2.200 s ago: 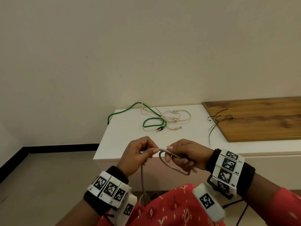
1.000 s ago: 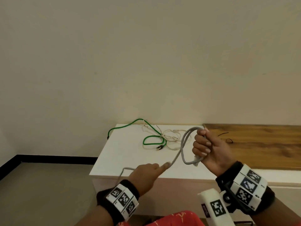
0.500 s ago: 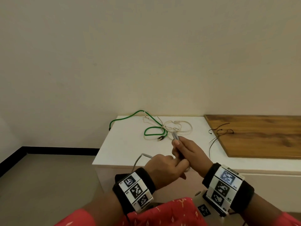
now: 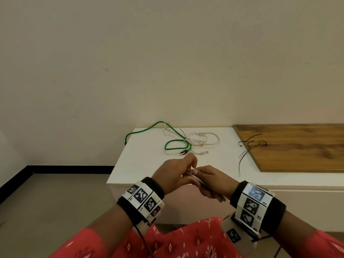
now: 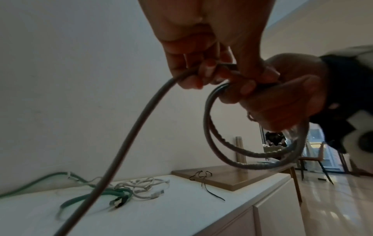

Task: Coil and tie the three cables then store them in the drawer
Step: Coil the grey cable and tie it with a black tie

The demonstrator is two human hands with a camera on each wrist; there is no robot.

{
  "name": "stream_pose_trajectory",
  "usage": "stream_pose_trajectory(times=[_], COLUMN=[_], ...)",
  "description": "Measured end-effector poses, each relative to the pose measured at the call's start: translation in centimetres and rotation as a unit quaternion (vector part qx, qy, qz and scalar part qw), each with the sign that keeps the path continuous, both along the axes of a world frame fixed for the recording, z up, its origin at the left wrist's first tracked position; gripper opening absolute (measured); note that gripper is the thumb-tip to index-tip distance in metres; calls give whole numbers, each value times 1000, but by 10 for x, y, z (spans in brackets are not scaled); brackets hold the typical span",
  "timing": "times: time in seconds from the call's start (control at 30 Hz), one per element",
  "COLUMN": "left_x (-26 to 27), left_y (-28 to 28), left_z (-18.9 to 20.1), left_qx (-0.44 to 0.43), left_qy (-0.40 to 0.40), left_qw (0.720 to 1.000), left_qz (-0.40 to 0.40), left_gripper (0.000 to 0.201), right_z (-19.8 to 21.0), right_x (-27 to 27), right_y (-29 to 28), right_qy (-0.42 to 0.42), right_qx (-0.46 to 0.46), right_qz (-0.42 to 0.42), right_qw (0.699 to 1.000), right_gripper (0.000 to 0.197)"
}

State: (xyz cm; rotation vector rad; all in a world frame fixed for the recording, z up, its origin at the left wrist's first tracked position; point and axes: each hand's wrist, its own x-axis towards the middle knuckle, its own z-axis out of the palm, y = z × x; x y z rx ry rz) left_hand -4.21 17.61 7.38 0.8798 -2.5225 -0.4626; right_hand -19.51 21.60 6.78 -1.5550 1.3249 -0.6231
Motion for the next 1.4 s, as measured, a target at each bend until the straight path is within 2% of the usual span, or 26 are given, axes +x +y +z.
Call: stream_pose_trajectory(times=[0.1, 0.17, 0.27, 0.37, 0.53, 0.7, 0.8, 0.87, 0.93, 1.03, 1.07, 1.1, 1.17, 1.23, 1.27, 1.33, 1.4], left_x=[6, 6, 4, 5, 12, 36, 47, 52, 58, 60, 57, 52, 40, 28, 24, 17, 13], left_y=[-13, -18, -23, -29, -39, -49, -54, -59, -64, -68, -67, -64, -55, -43, -38, -26, -15], left_z=[-5, -6, -9, -13, -34, -66, -73, -75, -76, -72, -69, -63, -53, -47, -44, -41, -36], left_qx=[34, 48, 75, 113, 140, 147, 142, 135, 130, 117, 98, 68, 2, -72, -134, -262, -333], left_qy=[77, 120, 155, 206, 212, 115, 79, 46, 11, 0, -27, -90, -247, -351, -364, -400, -396], left_qw=[996, 991, 984, 971, 967, 980, 982, 983, 982, 975, 976, 976, 959, 931, 921, 878, 854], left_qz=[-20, -33, -39, -32, 0, 65, 96, 117, 141, 190, 194, 188, 138, 66, 30, -30, -58], left_gripper=[35, 25, 14, 15, 19, 34, 27, 22, 28, 27, 25, 29, 41, 40, 34, 30, 18], right_z=[1, 3, 9, 18, 26, 34, 33, 35, 40, 44, 43, 42, 39, 37, 36, 34, 30], right_x=[-2, -5, -14, -24, -37, -56, -61, -64, -68, -71, -71, -69, -66, -66, -65, -65, -63], right_y=[0, -1, -2, -6, -11, -17, -17, -17, -17, -18, -18, -18, -19, -21, -21, -21, -22], right_qy=[-82, -95, -129, -207, -316, -425, -471, -500, -523, -525, -523, -524, -533, -539, -538, -529, -507], right_qx=[19, 49, 88, 119, 131, 113, 89, 64, 35, 12, 6, 1, -9, -22, -26, -31, -31], right_qz=[5, 21, 27, 5, -36, -62, -52, -68, -94, -129, -143, -152, -160, -169, -174, -180, -186], right_qw=[996, 994, 987, 971, 939, 896, 876, 861, 846, 841, 840, 838, 831, 825, 824, 829, 841], right_gripper=[51, 54, 48, 47, 49, 33, 23, 22, 20, 23, 25, 27, 29, 29, 28, 31, 36])
